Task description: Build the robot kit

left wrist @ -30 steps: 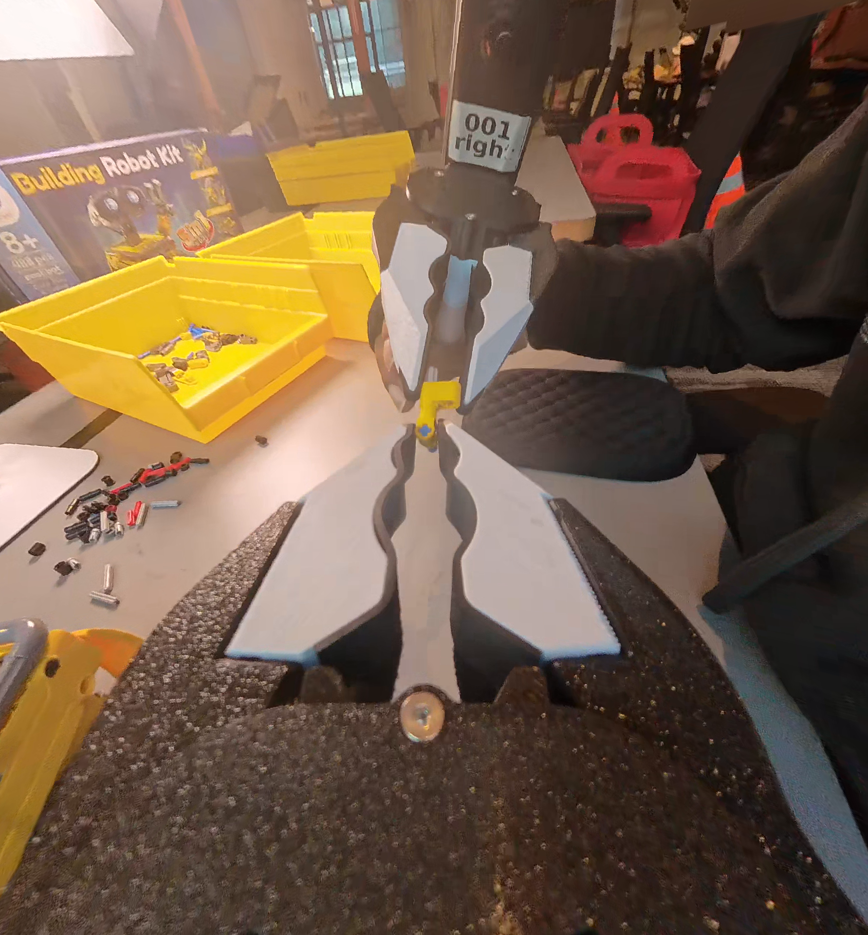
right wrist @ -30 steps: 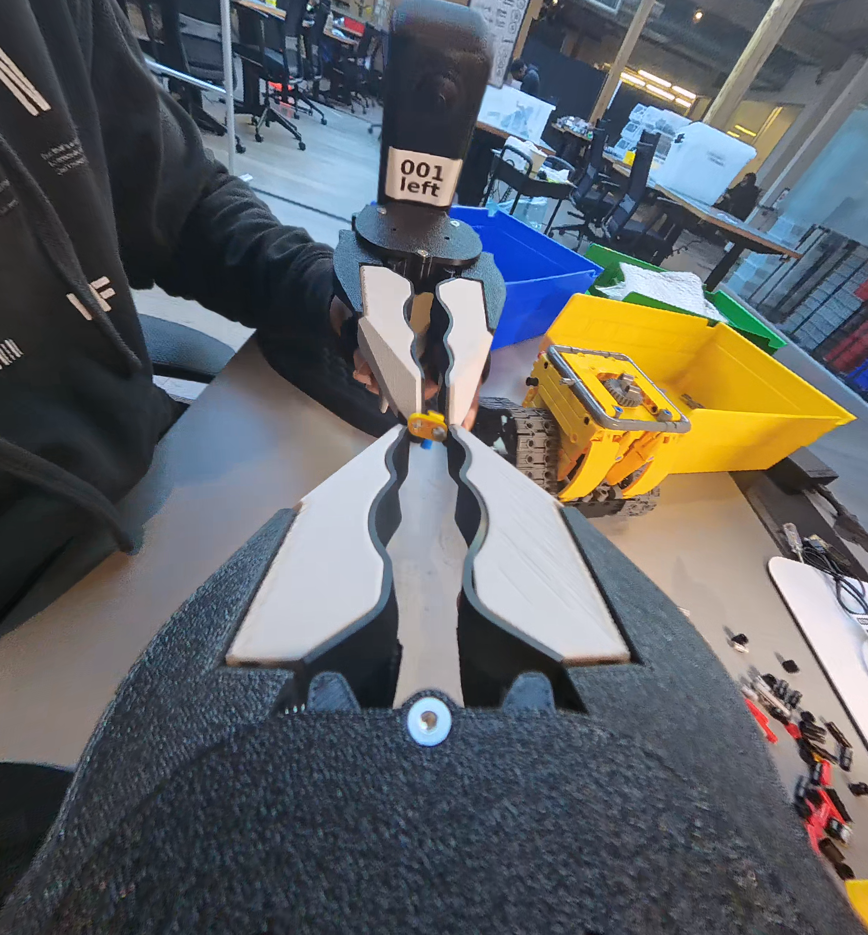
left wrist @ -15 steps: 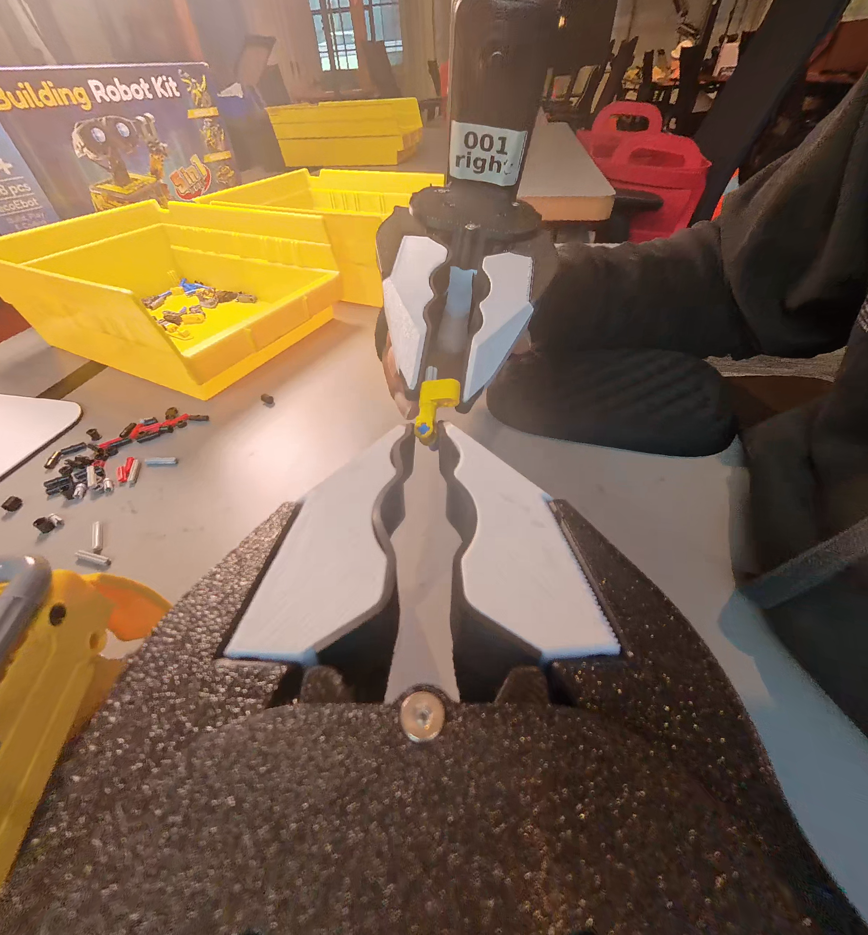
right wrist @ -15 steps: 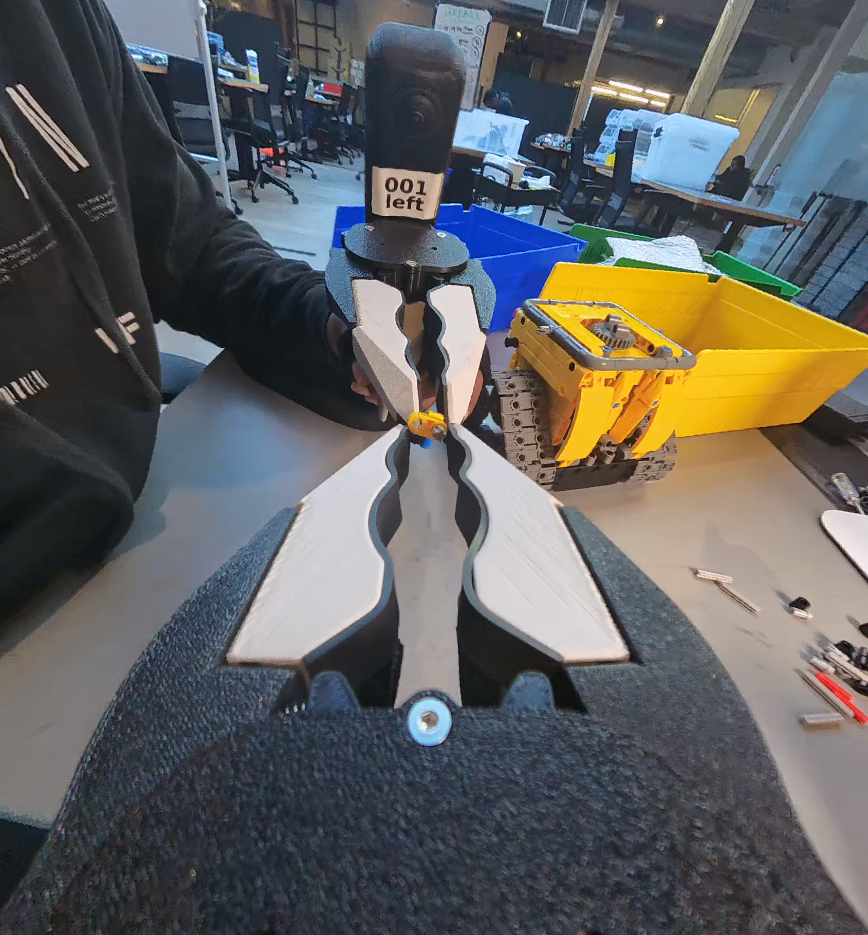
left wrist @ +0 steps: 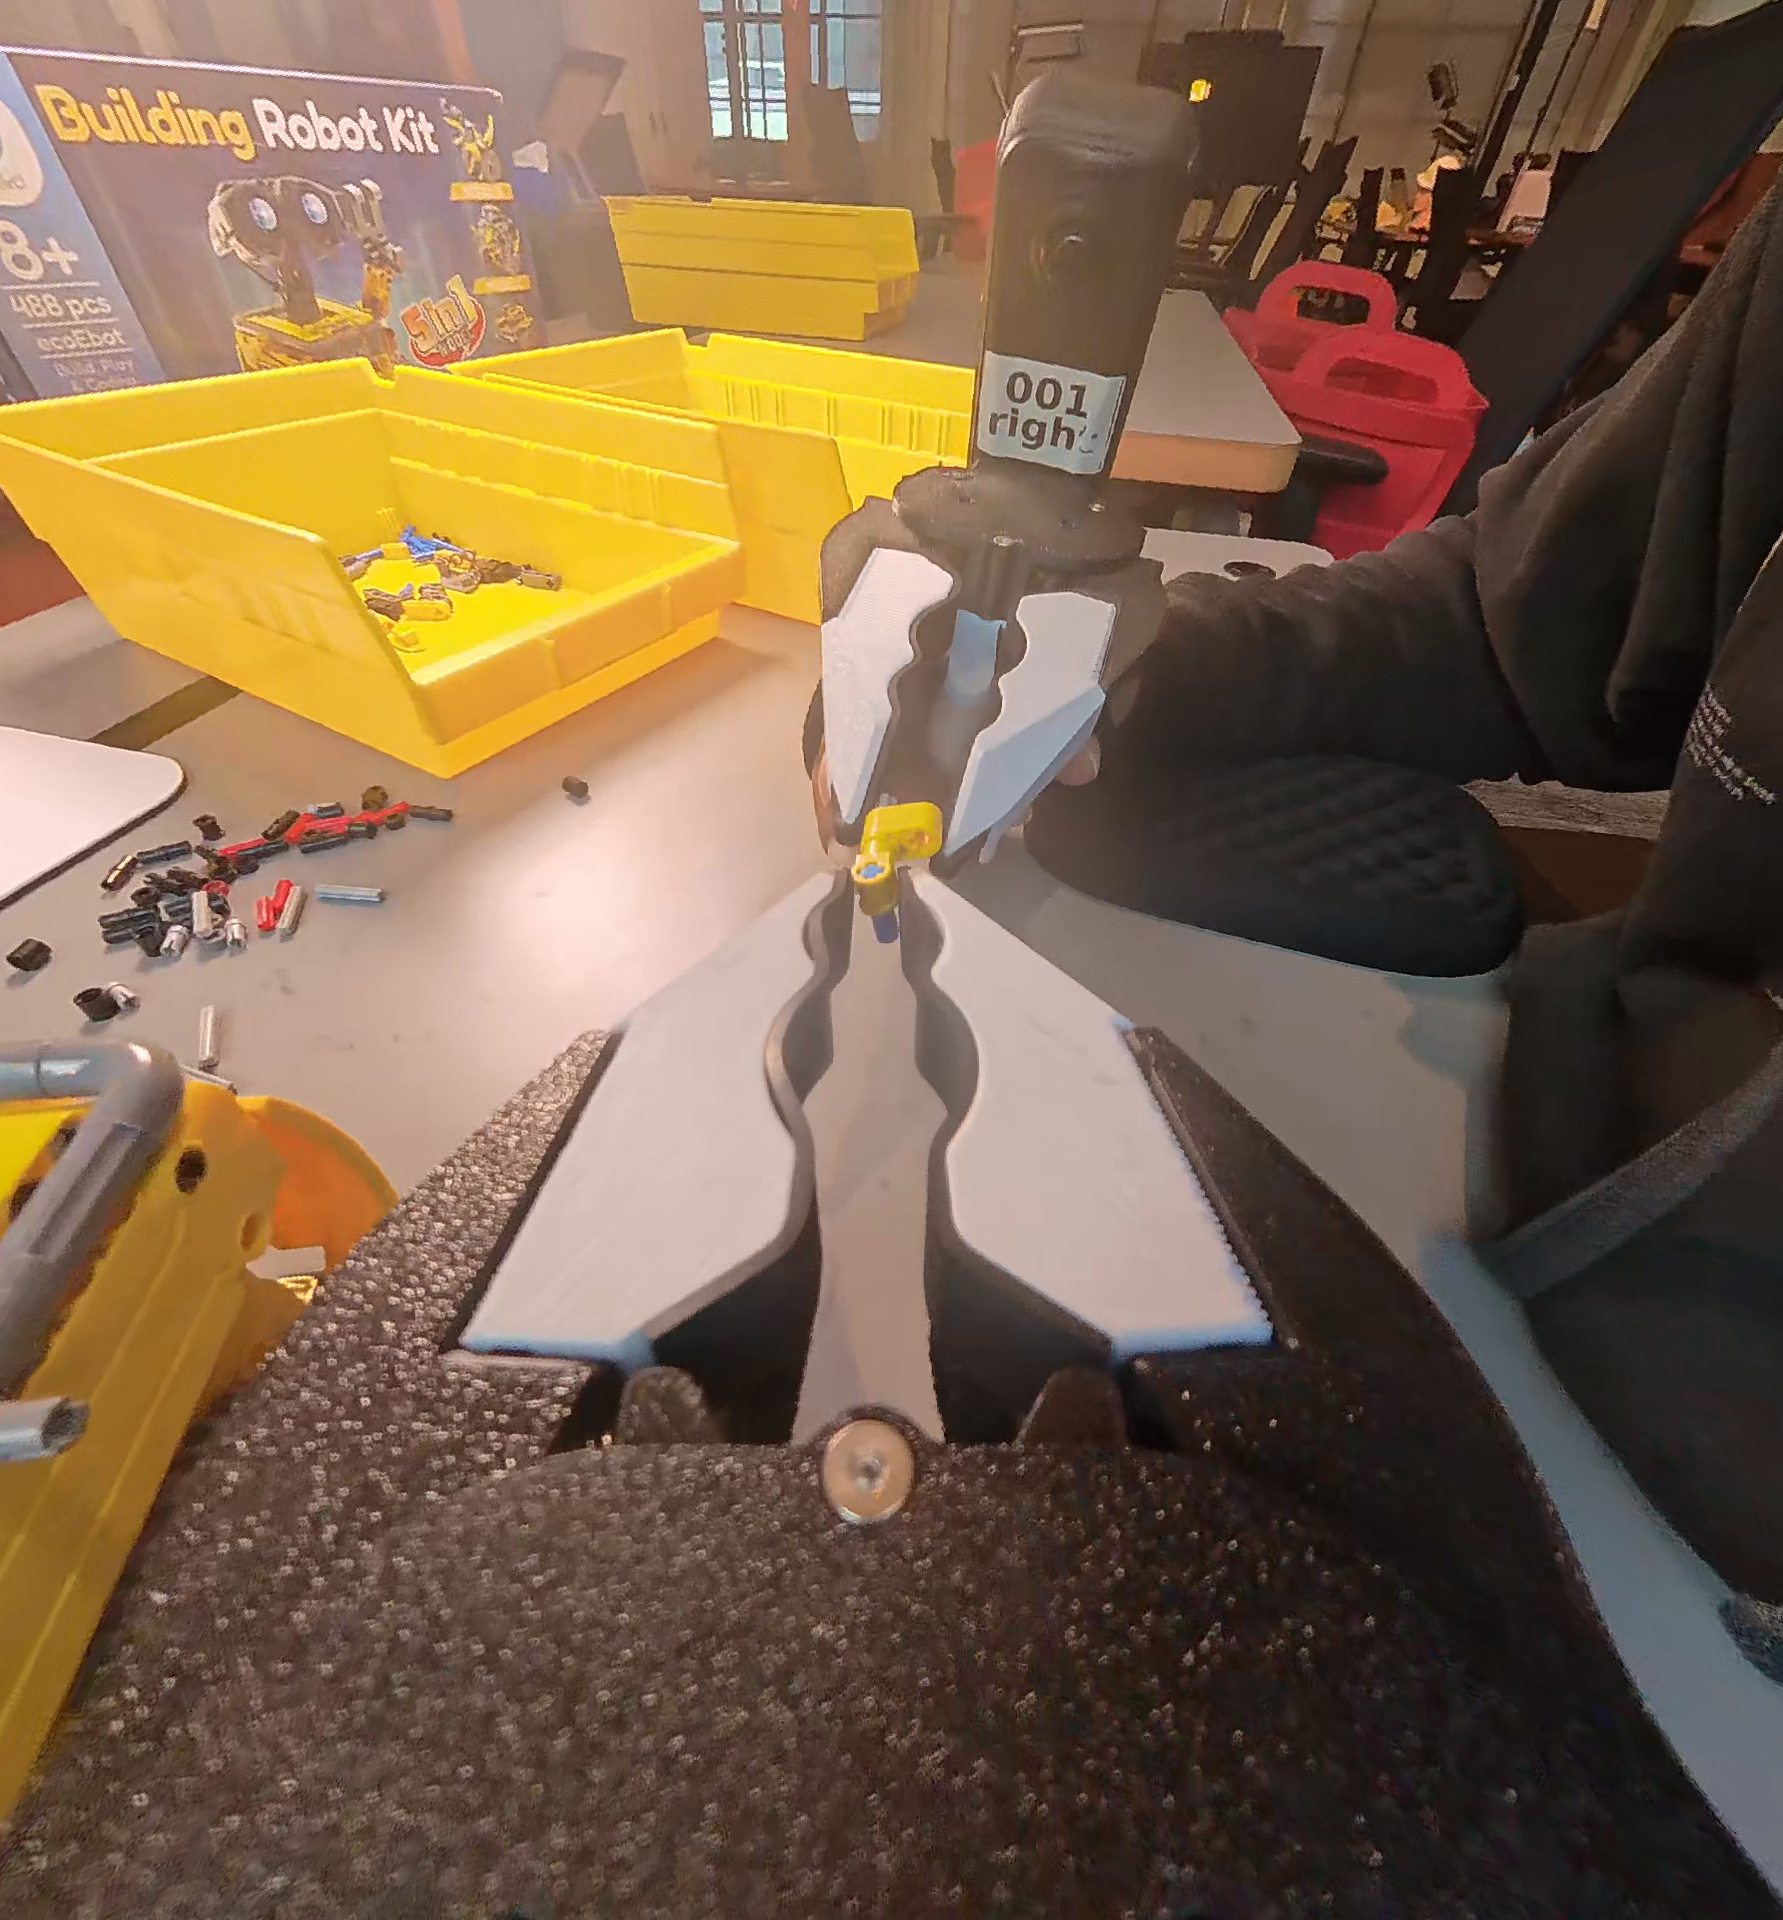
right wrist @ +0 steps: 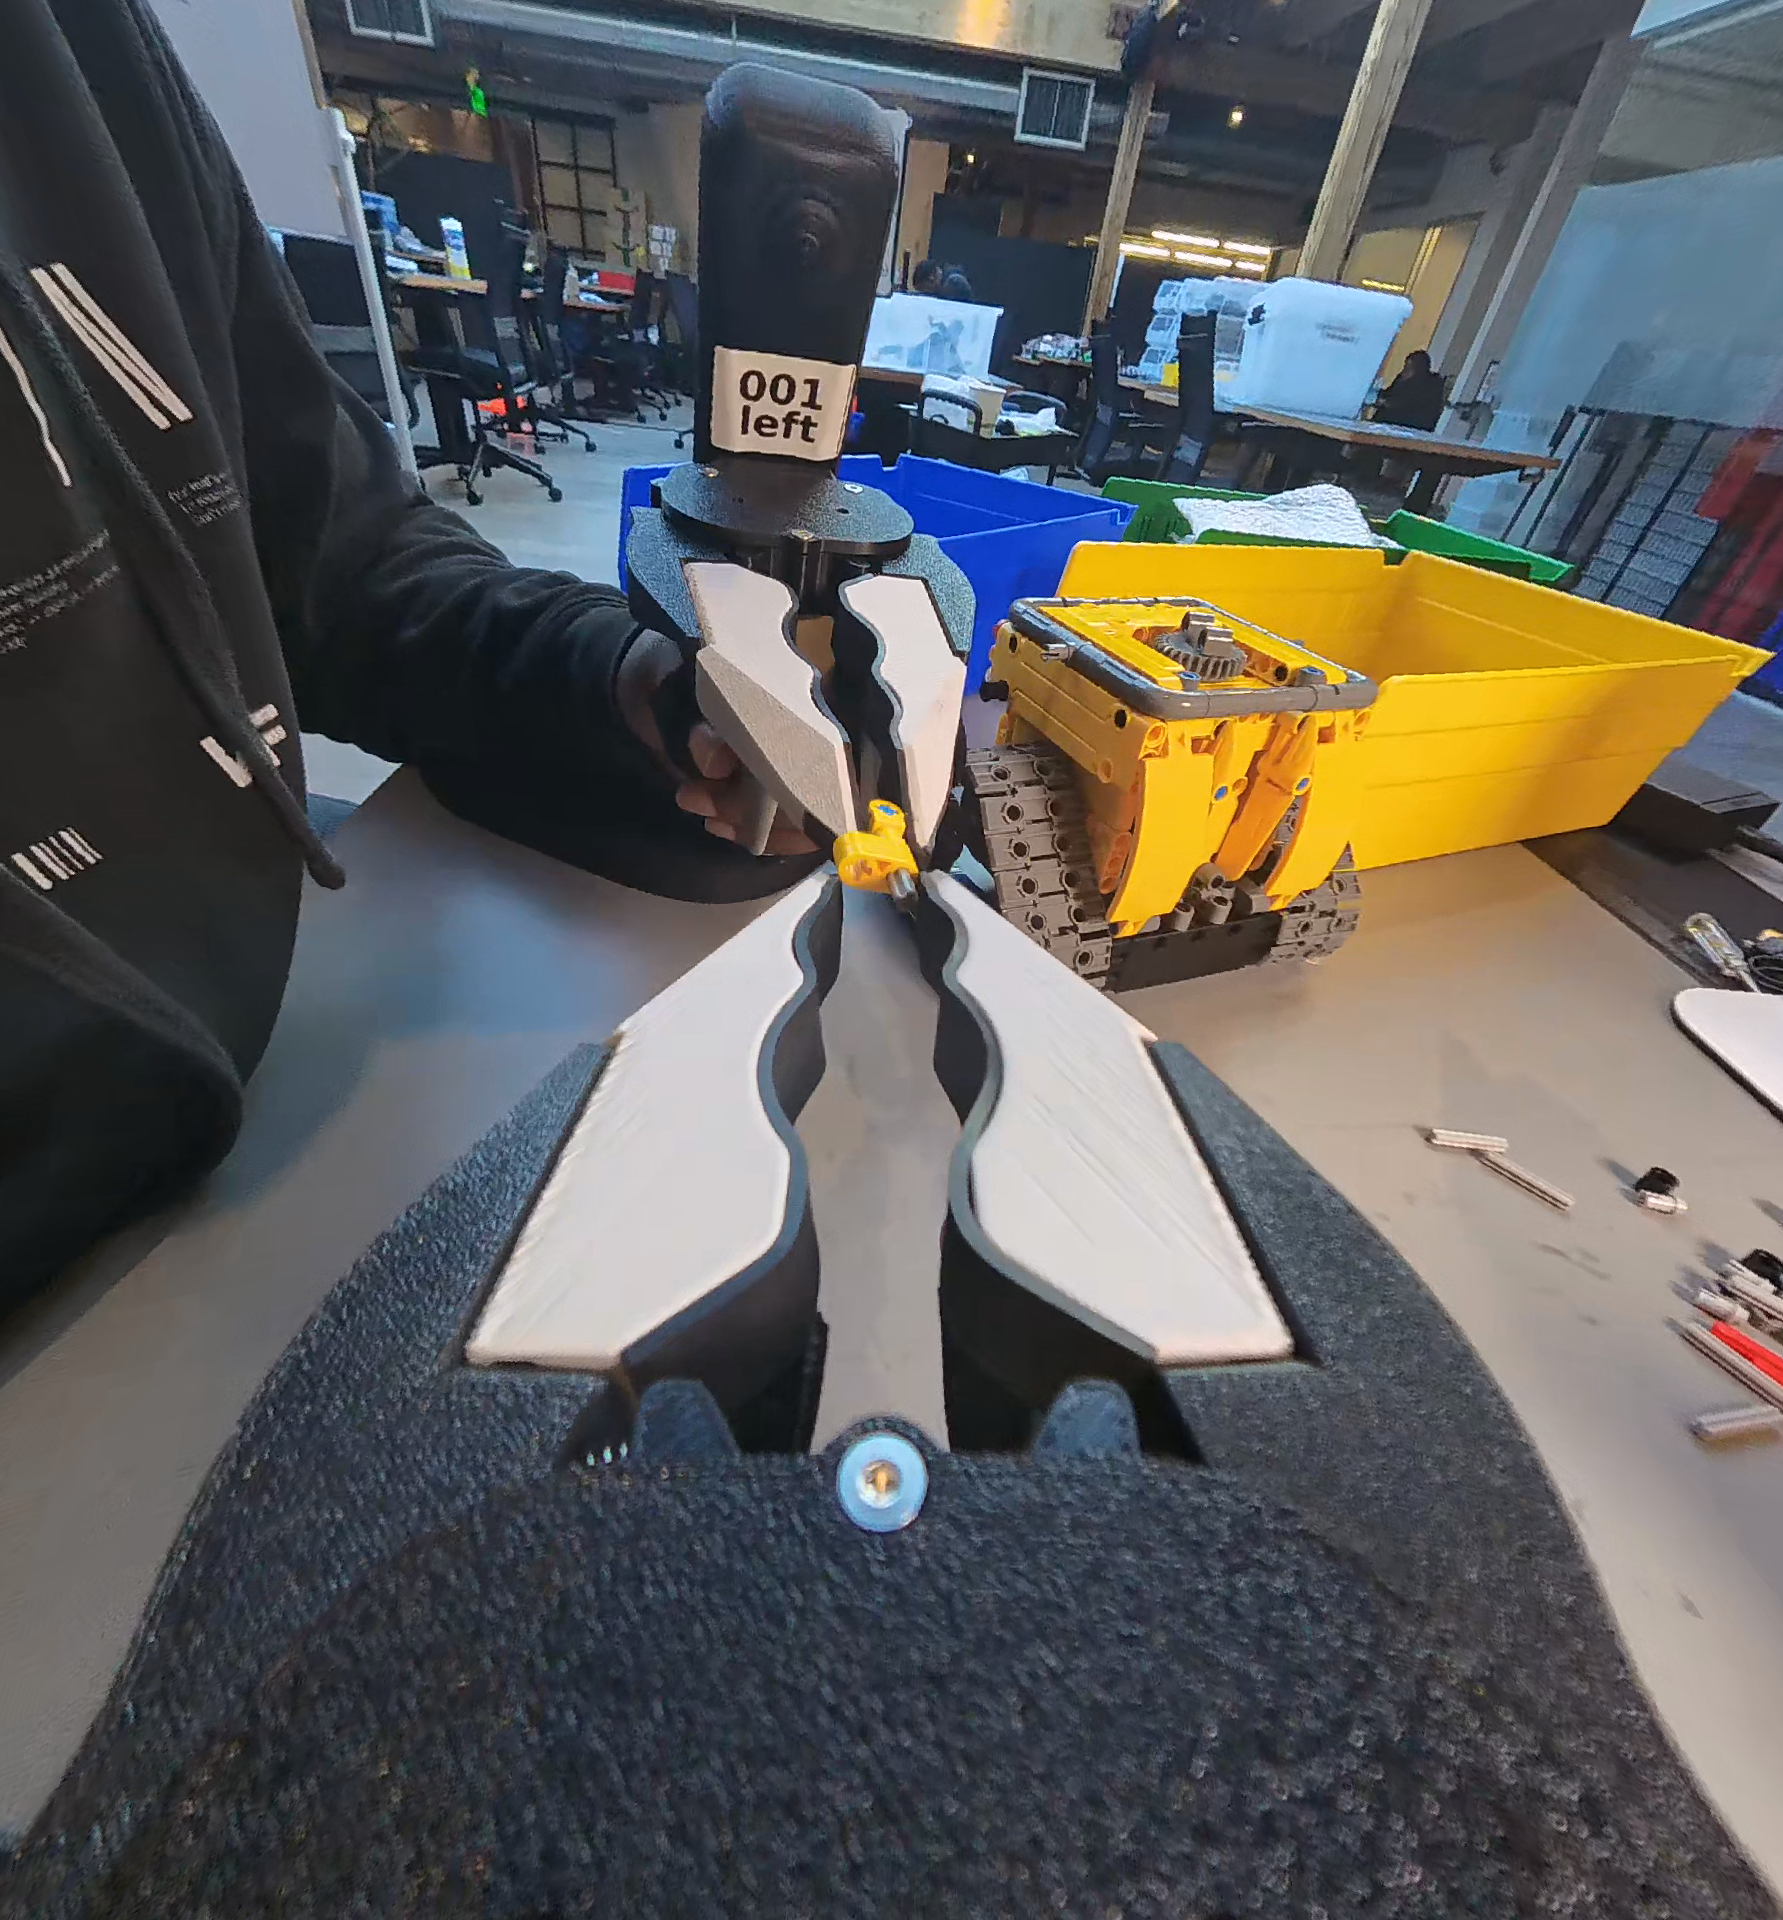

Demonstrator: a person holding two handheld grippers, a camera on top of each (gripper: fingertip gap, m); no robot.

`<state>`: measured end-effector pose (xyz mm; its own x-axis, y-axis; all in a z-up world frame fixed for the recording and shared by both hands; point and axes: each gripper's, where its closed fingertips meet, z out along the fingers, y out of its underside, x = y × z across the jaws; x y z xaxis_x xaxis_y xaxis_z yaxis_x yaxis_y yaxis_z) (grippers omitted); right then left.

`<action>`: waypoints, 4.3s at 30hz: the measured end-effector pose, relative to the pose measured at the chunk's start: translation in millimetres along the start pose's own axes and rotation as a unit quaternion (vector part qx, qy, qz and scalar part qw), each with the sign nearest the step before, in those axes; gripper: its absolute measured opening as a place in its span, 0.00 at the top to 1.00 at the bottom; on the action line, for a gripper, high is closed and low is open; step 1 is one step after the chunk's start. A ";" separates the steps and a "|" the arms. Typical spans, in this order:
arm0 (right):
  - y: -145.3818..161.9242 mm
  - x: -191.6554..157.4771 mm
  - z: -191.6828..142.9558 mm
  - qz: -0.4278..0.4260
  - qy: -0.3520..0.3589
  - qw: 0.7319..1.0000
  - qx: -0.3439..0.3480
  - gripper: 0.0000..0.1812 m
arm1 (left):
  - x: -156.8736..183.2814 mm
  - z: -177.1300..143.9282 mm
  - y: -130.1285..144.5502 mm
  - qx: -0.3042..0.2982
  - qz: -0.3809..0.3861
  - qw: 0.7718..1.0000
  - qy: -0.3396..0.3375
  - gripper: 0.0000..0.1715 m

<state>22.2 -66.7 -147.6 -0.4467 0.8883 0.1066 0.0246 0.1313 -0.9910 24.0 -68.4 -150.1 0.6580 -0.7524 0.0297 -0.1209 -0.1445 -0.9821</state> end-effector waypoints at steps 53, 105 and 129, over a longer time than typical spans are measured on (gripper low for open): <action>-27.7 23.2 -27.0 0.099 0.027 0.989 0.107 0.81 | -4.1 -29.0 -45.6 0.146 -0.068 0.987 0.011 0.97; 37.3 -7.4 -30.7 -0.004 -0.109 0.978 -0.180 0.92 | 11.5 7.6 23.9 -0.090 0.092 0.991 -0.024 0.97; 99.0 -24.2 -22.7 -0.022 -0.120 0.927 -0.356 0.93 | 14.9 12.0 94.6 -0.290 0.077 0.954 0.004 0.97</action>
<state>55.7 -65.3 -246.5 -0.6448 0.7634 0.0391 0.5477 0.4971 -0.6730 31.3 -85.5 -244.9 0.5933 -0.7984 -0.1030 -0.6085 -0.3610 -0.7067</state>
